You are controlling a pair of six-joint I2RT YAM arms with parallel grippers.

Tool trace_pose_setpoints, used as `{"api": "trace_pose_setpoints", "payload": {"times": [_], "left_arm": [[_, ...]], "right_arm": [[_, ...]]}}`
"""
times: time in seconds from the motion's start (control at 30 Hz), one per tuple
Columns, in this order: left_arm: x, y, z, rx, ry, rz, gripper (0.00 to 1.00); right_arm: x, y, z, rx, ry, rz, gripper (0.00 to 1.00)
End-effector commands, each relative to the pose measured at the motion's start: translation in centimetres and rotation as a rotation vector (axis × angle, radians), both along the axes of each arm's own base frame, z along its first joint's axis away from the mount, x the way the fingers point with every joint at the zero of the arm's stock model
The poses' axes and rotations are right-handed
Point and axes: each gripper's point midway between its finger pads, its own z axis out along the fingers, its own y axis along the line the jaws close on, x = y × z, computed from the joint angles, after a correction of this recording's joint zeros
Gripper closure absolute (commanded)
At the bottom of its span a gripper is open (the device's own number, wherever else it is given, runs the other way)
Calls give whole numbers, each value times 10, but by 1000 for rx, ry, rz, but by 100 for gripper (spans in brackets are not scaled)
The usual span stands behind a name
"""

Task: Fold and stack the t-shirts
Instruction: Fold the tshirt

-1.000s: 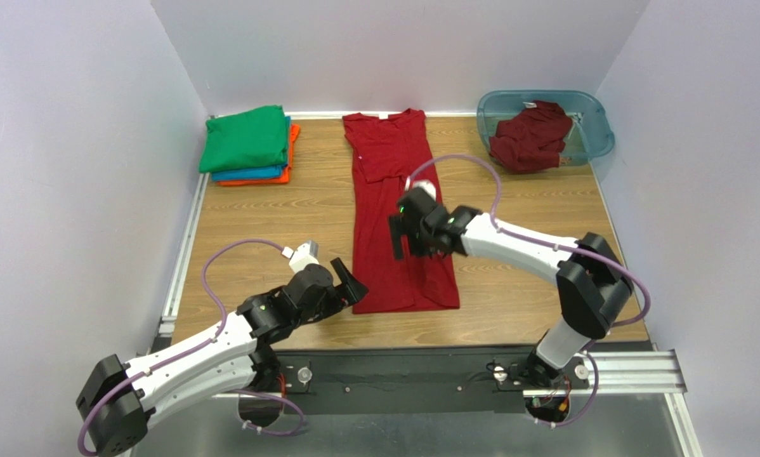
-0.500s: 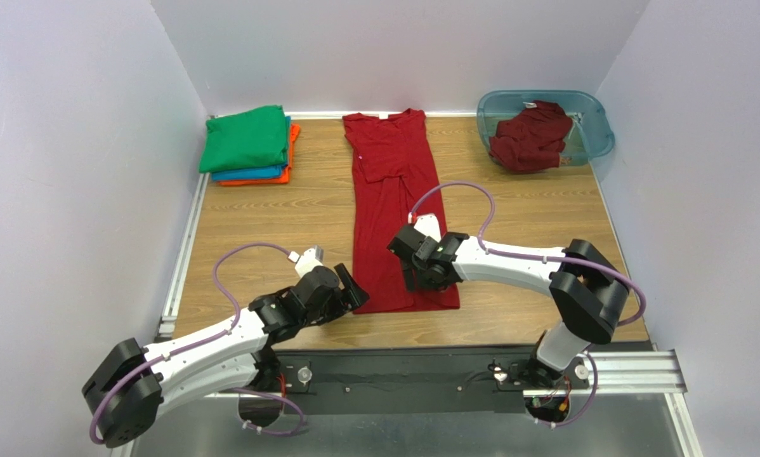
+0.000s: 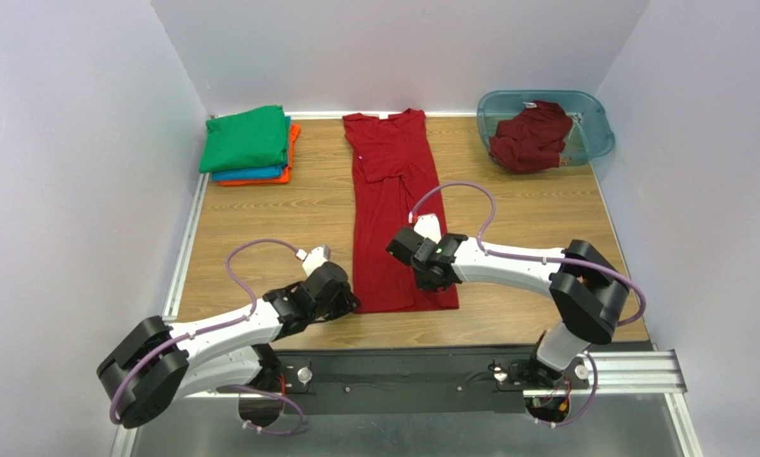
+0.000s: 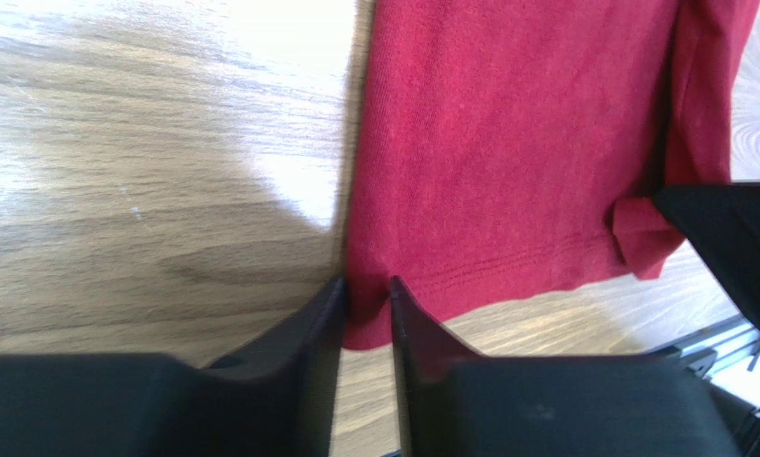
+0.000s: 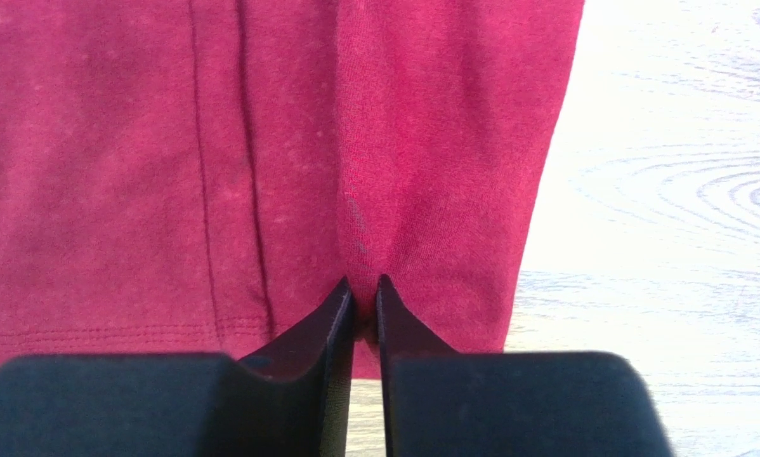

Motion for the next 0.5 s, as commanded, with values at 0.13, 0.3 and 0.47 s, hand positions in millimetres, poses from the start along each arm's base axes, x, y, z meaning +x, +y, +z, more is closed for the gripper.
{"api": "trace_pose_setpoints", "payload": {"times": [0.13,0.3,0.47], "left_arm": [[2,-6,-3,15,13,-38,84],[0,-7,-3,14,21,-47,99],[-1,-4,0,18,18,-45,100]], "right_arm": [[-9,19,15,53,34,87,99],[-13,26,22,69,61,146,99],[-16,33,14,65,108,177,98]]}}
